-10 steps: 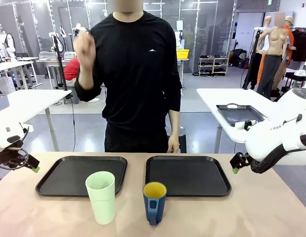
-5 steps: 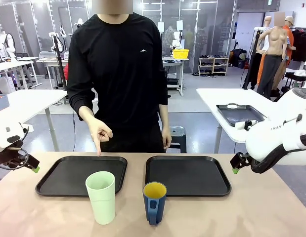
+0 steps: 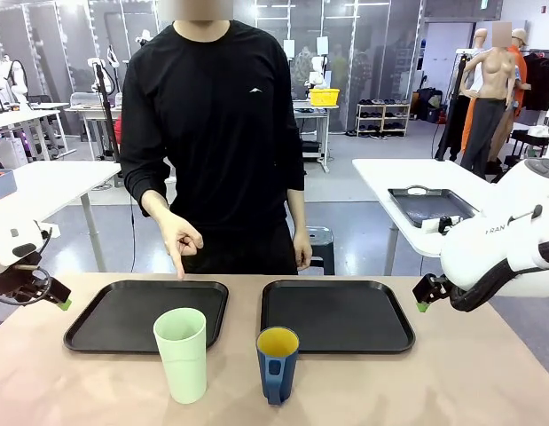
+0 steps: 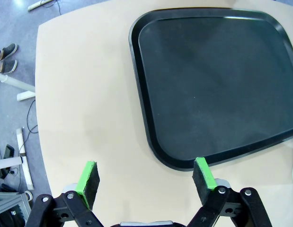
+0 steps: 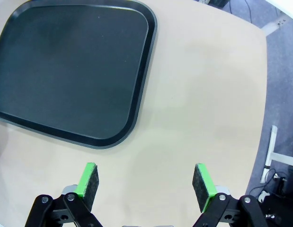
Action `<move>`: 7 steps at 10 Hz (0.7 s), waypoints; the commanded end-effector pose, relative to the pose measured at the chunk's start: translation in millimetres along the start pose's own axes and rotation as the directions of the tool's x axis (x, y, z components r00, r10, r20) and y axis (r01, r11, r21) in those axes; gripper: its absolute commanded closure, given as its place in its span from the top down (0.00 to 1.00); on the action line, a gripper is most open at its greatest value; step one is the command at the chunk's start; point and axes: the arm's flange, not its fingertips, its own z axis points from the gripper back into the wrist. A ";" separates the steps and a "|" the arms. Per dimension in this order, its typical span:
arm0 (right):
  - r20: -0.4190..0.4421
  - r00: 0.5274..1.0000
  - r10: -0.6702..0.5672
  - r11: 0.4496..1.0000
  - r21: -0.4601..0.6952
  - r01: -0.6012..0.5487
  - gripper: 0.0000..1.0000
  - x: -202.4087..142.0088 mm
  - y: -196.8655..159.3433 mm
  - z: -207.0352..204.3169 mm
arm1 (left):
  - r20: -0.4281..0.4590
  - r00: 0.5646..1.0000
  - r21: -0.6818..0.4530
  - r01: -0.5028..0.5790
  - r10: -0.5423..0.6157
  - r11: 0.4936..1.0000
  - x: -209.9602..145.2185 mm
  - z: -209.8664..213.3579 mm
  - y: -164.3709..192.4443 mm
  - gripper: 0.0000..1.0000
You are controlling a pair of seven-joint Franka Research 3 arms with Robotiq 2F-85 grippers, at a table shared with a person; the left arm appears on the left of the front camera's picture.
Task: Sort and store the cups by type.
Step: Pick up the Reusable plastic cup.
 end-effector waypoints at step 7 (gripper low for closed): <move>-0.001 1.000 -0.003 1.000 0.003 0.003 1.00 -0.3 -1.6 -0.5 | -0.010 1.000 0.004 0.027 -0.027 1.000 -3.3 3.2 1.2 1.00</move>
